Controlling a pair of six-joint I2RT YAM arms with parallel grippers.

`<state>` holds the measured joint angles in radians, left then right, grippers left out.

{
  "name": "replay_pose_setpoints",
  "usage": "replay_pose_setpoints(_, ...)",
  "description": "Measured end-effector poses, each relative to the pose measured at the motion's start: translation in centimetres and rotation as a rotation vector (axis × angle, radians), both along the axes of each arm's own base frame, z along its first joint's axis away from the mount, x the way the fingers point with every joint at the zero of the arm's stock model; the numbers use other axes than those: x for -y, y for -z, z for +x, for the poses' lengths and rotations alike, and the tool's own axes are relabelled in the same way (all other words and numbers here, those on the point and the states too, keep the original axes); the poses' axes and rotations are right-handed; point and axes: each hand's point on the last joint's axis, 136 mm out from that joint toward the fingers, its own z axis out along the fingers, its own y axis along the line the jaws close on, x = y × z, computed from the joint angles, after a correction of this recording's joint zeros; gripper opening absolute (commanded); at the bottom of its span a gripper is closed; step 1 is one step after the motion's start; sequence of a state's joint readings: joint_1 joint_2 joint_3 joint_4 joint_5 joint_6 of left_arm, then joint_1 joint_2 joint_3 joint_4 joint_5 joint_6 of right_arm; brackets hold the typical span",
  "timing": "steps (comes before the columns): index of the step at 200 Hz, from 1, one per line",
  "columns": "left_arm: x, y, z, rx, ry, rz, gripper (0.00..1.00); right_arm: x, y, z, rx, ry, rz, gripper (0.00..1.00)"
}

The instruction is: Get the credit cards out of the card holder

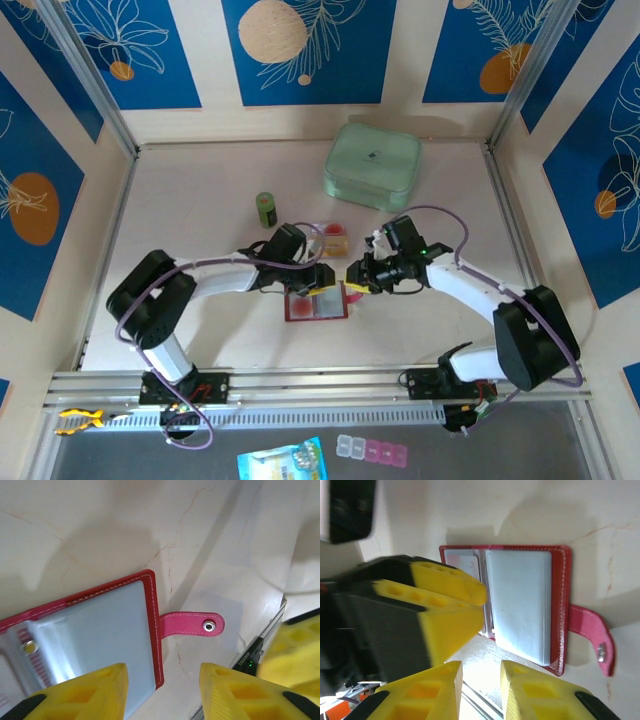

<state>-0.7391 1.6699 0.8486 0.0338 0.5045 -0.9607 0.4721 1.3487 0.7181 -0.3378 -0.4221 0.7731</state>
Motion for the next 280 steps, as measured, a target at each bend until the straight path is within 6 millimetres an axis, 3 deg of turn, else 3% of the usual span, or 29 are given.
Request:
replay_pose_setpoints(76, -5.4, 0.3, -0.3, 0.012, -0.095, 0.047, 0.28, -5.4, 1.5, -0.4, -0.04, -0.127, -0.013, 0.2)
replay_pose_setpoints(119, -7.7, 1.0, -0.6, 0.008, -0.128, 0.081, 0.19, -7.3, 2.8, -0.4, -0.062, -0.164, -0.024, 0.18)
replay_pose_setpoints(189, -8.9, 2.4, -1.6, -0.015, -0.122, 0.125, 0.07, -8.4, 4.5, -1.1, -0.096, -0.192, -0.048, 0.22)
replay_pose_setpoints(280, -9.7, 4.0, -2.1, -0.031, -0.104, 0.186, 0.05, -8.7, 5.7, -1.1, -0.106, -0.189, -0.078, 0.25)
